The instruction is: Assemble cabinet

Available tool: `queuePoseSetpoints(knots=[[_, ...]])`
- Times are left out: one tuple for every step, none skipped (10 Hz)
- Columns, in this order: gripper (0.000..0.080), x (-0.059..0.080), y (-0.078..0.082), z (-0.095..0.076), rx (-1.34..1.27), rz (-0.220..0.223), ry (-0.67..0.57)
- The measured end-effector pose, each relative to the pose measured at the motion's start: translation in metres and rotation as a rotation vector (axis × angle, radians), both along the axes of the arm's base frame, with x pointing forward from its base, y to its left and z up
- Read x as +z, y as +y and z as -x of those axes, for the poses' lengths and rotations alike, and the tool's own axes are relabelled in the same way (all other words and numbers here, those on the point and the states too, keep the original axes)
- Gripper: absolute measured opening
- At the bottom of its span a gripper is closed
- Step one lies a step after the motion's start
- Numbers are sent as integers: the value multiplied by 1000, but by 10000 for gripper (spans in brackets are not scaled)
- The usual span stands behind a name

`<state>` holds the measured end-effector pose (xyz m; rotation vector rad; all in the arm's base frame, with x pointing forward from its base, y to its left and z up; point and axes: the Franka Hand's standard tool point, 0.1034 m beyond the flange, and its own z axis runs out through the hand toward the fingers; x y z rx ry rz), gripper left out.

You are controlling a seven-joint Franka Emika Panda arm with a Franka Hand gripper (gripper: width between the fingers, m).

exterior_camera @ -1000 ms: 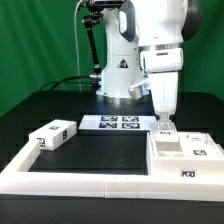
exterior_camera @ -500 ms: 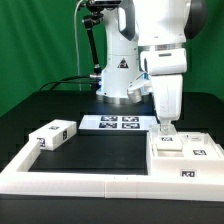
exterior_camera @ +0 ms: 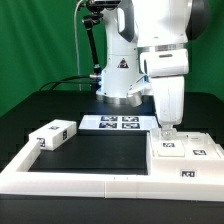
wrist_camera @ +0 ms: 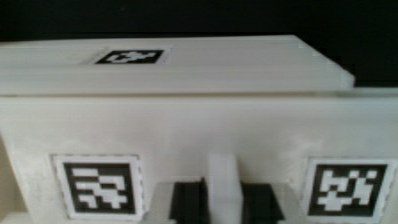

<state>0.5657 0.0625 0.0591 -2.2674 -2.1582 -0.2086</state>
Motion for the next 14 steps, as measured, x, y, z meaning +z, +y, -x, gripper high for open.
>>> queuePoseSetpoints(knots=[[72, 0, 0, -6, 3, -2, -6], [74, 0, -1, -10, 8, -3, -7], [74, 0, -2, -18, 30, -1, -11], [74, 1, -4, -22, 31, -1, -10], [74, 0, -6, -23, 29, 1, 4], [74, -1, -8, -23, 28, 5, 25], [74, -1, -8, -23, 28, 6, 27], [74, 0, -7, -23, 25, 6, 25], [150, 2, -6, -21, 24, 7, 23], [150, 3, -5, -18, 28, 10, 24], [298, 4, -4, -16, 29, 11, 25], [431, 7, -4, -14, 26, 14, 25], [431, 10, -4, -10, 17, 18, 24], [610, 17, -4, -4, 6, 25, 22]])
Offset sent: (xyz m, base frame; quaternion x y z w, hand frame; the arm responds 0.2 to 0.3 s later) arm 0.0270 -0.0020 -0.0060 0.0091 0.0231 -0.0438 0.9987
